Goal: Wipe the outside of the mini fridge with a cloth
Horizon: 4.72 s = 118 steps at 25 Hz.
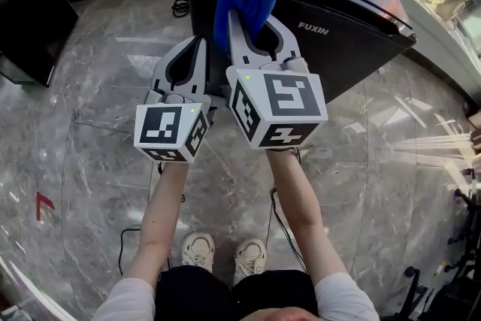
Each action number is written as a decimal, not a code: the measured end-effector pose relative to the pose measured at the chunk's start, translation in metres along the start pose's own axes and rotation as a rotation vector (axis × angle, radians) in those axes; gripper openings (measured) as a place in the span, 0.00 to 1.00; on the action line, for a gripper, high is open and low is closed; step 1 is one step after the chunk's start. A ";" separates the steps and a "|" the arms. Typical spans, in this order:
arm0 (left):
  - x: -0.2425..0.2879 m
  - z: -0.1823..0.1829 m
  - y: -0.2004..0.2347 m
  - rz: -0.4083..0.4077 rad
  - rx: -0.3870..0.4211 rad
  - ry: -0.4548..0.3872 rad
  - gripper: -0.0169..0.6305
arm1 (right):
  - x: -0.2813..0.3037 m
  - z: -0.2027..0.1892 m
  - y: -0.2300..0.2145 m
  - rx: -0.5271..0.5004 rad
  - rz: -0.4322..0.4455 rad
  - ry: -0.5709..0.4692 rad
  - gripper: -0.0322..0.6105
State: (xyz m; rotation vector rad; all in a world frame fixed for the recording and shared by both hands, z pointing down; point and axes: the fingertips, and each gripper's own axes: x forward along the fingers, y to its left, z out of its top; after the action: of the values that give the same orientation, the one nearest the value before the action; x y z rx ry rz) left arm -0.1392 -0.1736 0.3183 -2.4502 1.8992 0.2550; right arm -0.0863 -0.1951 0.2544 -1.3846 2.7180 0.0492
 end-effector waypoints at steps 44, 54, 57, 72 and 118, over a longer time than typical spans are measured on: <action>0.020 -0.044 -0.096 -0.194 -0.049 0.071 0.03 | -0.179 0.033 -0.279 -0.092 -0.690 0.013 0.16; 0.012 -0.044 -0.093 -0.185 -0.045 0.072 0.03 | -0.186 0.030 -0.282 -0.080 -0.730 0.013 0.16; 0.006 -0.047 -0.088 -0.172 -0.052 0.077 0.03 | -0.191 0.026 -0.253 -0.046 -0.671 -0.002 0.16; -0.021 -0.024 -0.017 0.004 -0.099 0.016 0.03 | -0.051 -0.032 -0.018 0.087 -0.039 0.013 0.16; 0.006 -0.066 -0.080 -0.101 -0.076 0.102 0.03 | -0.129 -0.034 -0.182 -0.113 -0.490 0.021 0.16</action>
State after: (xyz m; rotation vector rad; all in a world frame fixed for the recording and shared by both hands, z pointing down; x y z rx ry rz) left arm -0.0539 -0.1670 0.3763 -2.6480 1.8278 0.2056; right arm 0.1336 -0.2009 0.3029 -2.0489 2.3413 0.1549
